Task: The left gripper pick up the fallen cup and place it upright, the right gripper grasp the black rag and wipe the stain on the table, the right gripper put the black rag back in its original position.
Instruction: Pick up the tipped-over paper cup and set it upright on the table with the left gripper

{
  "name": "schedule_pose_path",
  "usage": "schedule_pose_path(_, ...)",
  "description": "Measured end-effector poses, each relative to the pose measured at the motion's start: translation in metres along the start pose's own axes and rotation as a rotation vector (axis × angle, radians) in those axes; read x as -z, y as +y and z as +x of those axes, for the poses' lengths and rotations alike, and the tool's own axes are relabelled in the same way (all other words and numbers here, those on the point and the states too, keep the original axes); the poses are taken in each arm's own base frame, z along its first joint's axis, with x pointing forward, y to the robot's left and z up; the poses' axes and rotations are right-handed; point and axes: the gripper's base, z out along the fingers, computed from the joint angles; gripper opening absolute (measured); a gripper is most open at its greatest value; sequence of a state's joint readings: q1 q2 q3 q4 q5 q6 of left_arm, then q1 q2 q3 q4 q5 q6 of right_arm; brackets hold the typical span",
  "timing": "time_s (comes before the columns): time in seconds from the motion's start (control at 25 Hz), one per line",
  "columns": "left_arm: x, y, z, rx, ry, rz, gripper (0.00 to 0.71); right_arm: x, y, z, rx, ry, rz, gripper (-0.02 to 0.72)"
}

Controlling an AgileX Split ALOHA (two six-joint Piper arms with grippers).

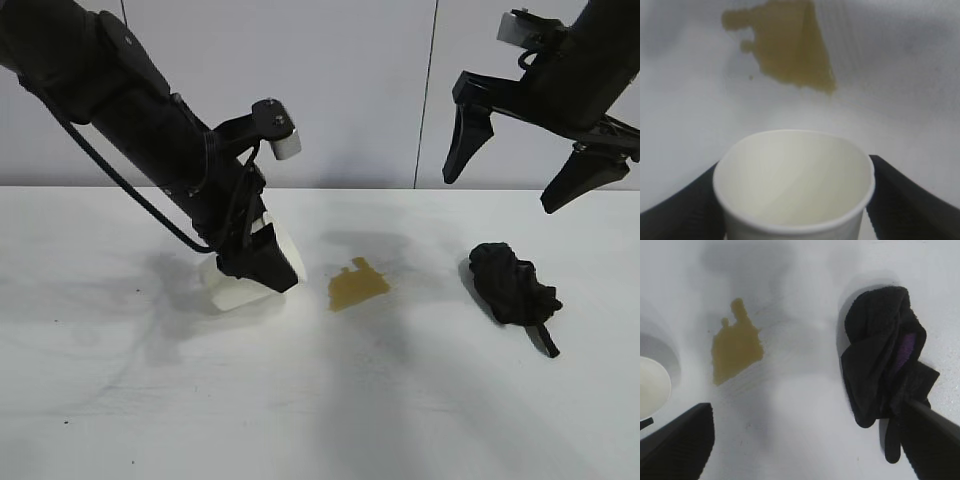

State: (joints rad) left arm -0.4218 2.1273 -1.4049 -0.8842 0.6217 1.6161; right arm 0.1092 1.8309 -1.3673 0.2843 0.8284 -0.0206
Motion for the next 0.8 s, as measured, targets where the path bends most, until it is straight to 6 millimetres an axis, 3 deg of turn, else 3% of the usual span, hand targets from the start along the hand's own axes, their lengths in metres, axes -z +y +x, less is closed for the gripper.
schedule_pose_path(0.4, 0.037, 0.024, 0.028, 0.106, -0.219, 0.15, 0.479, 0.0, 0.0, 0.0, 0.003, 0.0, 0.0, 0.694)
schedule_pose_path(0.64, 0.062, 0.032, 0.038, 0.017, -0.411, 0.214, 0.479, 0.0, 0.0, 0.0, 0.003, 0.002, 0.0, 0.694)
schedule_pose_path(0.8, 0.075, 0.044, 0.049, -0.013, -0.465, 0.164, 0.479, 0.0, 0.0, 0.0, 0.003, 0.002, 0.0, 0.694)
